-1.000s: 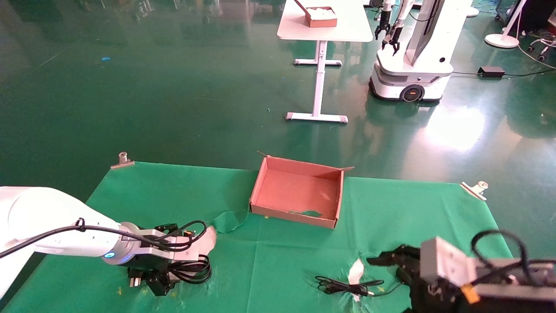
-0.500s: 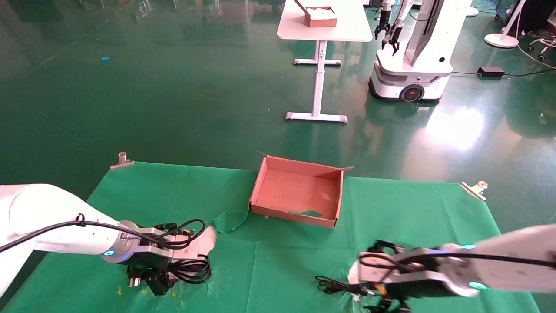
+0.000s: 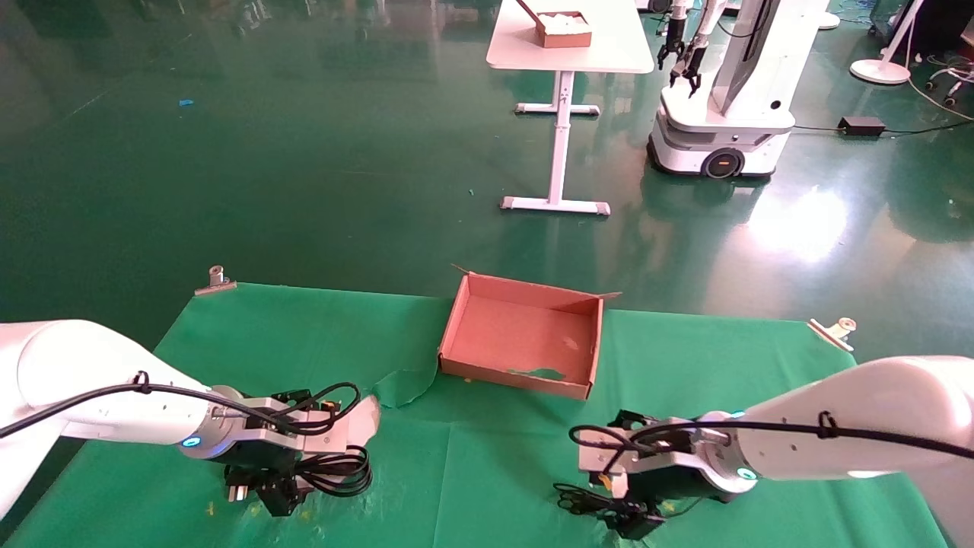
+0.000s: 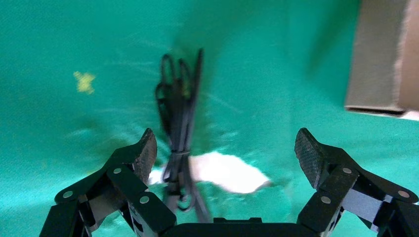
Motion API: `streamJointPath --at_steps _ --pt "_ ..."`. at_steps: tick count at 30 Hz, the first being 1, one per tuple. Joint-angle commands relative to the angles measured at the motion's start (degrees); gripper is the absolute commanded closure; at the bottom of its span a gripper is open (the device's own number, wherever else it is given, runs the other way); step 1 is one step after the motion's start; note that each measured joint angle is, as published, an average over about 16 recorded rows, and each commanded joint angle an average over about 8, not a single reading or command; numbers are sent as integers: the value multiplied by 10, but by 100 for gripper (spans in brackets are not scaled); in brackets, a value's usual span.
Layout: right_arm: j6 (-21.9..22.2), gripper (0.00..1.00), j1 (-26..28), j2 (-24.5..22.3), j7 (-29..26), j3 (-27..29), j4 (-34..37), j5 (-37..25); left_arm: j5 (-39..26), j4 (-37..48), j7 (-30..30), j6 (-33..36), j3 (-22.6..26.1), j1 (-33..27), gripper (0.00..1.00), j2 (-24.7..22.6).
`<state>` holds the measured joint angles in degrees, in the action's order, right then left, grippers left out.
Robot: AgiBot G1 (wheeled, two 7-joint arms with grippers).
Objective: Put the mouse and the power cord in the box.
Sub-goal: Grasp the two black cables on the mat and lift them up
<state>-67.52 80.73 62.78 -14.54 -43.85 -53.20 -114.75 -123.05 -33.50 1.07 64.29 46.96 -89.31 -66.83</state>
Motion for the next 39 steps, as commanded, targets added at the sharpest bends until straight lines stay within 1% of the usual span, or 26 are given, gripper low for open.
streamJointPath --at_steps 1,2,4,5,6,39 --pt "4 53 2 7 0 -1 10 -4 0 2 -1 0 0 0 90 0" --pt "5 65 3 8 0 -2 11 -5 0 2 -1 0 0 0 98 -1" --pt "7 90 4 8 0 -1 12 -5 0 2 -1 -1 0 -1 100 -1" --pt "7 98 4 8 0 -1 12 -5 0 2 -1 -1 0 -1 100 -1" --pt "7 100 3 7 0 -1 11 -4 0 2 -1 -1 0 -1 100 -1" --pt "-1 100 -1 0 -1 1 3 3 1 -1 0 -1 0 0 100 0"
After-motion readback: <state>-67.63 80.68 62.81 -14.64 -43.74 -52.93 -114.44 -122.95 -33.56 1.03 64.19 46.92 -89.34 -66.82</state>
